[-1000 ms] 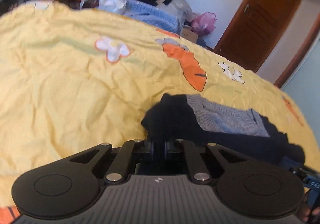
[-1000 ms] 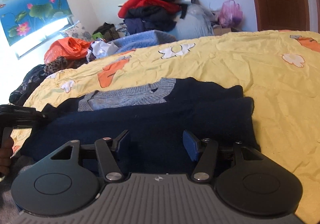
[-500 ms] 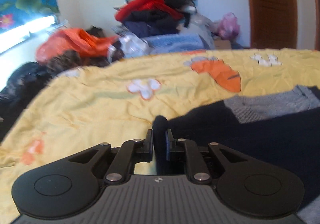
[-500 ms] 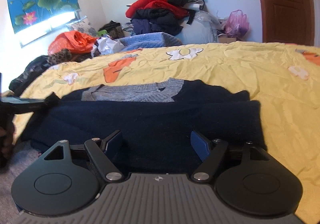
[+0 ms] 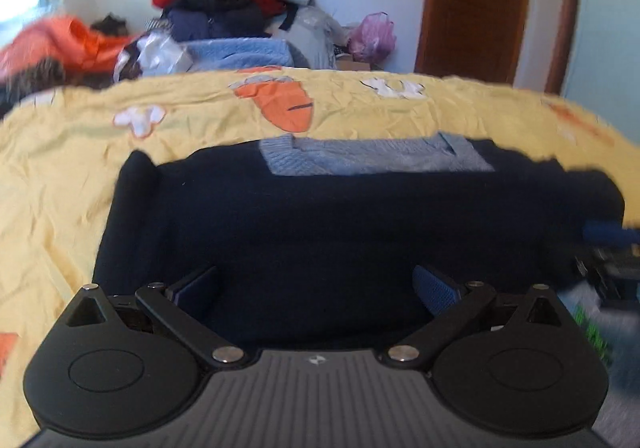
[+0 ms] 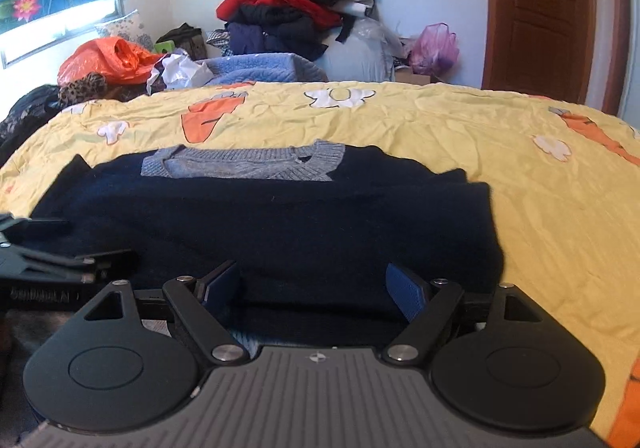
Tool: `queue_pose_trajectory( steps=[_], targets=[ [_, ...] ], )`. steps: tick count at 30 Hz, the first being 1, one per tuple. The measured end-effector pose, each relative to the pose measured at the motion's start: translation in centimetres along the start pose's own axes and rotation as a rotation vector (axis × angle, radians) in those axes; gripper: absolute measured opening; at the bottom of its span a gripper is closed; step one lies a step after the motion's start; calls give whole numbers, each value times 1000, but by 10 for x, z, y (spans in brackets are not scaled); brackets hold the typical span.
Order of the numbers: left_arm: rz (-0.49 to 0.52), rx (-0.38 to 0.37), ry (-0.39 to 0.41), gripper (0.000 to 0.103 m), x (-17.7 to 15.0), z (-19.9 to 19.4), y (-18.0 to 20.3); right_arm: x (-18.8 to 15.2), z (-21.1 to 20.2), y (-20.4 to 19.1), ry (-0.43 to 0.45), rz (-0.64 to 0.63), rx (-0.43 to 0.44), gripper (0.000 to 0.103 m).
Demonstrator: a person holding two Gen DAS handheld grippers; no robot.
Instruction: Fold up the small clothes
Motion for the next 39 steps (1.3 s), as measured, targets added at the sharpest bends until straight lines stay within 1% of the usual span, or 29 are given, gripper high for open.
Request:
queue_pose_trajectory(
  steps=[2, 4, 6, 7, 9, 10, 13, 15, 16, 17, 18, 20, 21, 23, 26, 28, 32, 34, 36, 39],
  targets=[
    [6, -11, -2, 103, -2, 1, -3, -6, -10, 3, 3, 22, -3, 82],
    [17, -1, -4, 103, -3, 1, 0, -15, -14, 3, -3, 14, -4, 91],
    [20, 9, -6, 103, -3, -1, 3, -22, -12, 0, -3, -18, -19, 95],
    [24, 22, -12, 103, -3, -4, 4, -21, -10, -1, -10, -25, -19, 98],
    [34, 72, -26, 103, -4, -17, 12, -20, -7, -4, -25, -49, -21, 101],
    [35, 66, -33, 103, -7, -28, 16, -20, -6, -6, -29, -58, -24, 102],
    [9, -7, -25, 103, -23, -59, 18, -21, -7, -5, -26, -50, -19, 102],
    [-15, -28, -70, 103, -36, -62, 17, -21, -7, -5, -27, -54, -23, 102],
    [-17, -13, -91, 103, -43, -59, 16, -21, -7, -7, -29, -61, -28, 102],
    [22, 10, -59, 103, -50, -59, 19, -21, -7, -8, -31, -64, -34, 102],
    [62, 27, -44, 103, -55, -59, 22, -21, -8, -9, -30, -66, -44, 102],
    [55, 25, -42, 103, -55, -58, 22, -22, -15, -11, -36, -47, -67, 101],
    [55, 25, -40, 103, -55, -57, 22, -23, -21, -11, -50, -16, -60, 102],
    [57, 24, -38, 103, -55, -56, 22, -29, -35, -13, -68, 24, -19, 102],
    [56, 25, -37, 103, -55, -56, 23, -45, -48, -15, -79, 3, -49, 103],
    [59, 34, -38, 103, -56, -57, 24, -57, -52, -18, -51, -47, -70, 103],
    [52, 76, -57, 103, -64, -74, 30, -57, -52, -19, -54, -53, -76, 103],
    [53, 71, -59, 103, -75, -86, 32, -57, -52, -19, -52, -52, -75, 103],
    [58, 68, -45, 103, -85, -95, 31, -57, -52, -18, -51, -51, -75, 103],
    [42, 53, -33, 103, -88, -97, 27, -57, -52, -19, -52, -50, -78, 103]
  ],
)
Point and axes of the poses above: each gripper's, at about its wrist camera, not at the fingertips, and z roughly the way its jaws point, y to its right, x to its top, the point moved 1 cm from there along z, roughly the way its jaws point, and after that the axes turned 3 degrees about -z, right-handed, at the moved point
